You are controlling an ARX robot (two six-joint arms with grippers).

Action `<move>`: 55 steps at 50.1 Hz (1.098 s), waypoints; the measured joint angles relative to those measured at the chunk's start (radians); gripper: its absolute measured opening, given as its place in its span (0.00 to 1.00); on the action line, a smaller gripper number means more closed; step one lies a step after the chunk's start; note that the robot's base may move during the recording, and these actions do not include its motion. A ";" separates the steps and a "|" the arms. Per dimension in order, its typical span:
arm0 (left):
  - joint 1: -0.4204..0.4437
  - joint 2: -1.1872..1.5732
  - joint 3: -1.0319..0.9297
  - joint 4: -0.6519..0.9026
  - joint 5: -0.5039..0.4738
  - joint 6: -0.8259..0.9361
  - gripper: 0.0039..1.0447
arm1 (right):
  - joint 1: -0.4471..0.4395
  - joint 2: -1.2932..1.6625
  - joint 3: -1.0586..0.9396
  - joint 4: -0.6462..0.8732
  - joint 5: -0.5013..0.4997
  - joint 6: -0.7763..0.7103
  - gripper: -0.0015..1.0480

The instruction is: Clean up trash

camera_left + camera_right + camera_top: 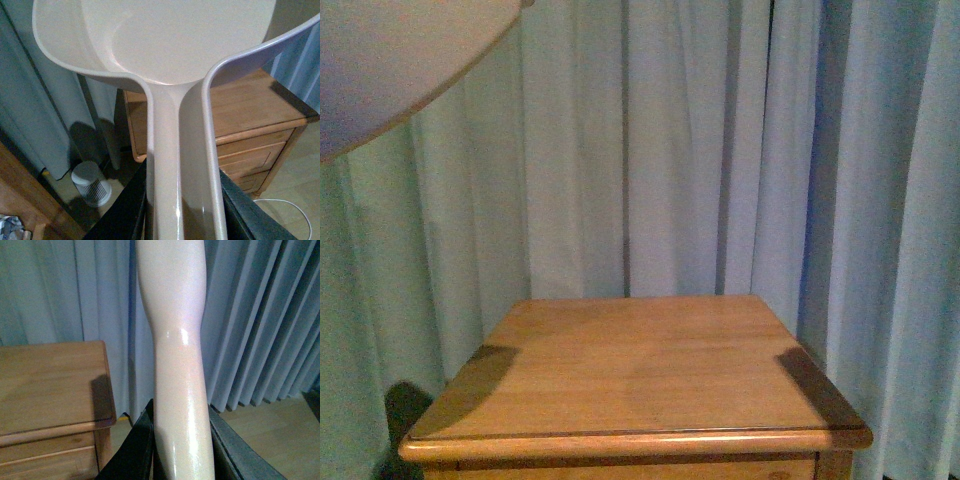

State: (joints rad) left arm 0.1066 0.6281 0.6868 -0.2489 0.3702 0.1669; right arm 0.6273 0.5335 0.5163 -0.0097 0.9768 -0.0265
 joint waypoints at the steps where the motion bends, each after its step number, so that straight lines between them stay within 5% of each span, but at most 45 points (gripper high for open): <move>1: 0.000 0.000 0.000 0.000 0.000 0.000 0.27 | 0.000 0.000 0.000 0.000 0.000 0.000 0.20; 55: 0.001 0.000 -0.004 0.002 0.000 0.000 0.26 | 0.003 -0.005 -0.002 -0.002 0.002 0.004 0.20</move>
State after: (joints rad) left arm 0.1078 0.6285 0.6827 -0.2470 0.3702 0.1665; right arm 0.6304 0.5285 0.5148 -0.0116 0.9791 -0.0227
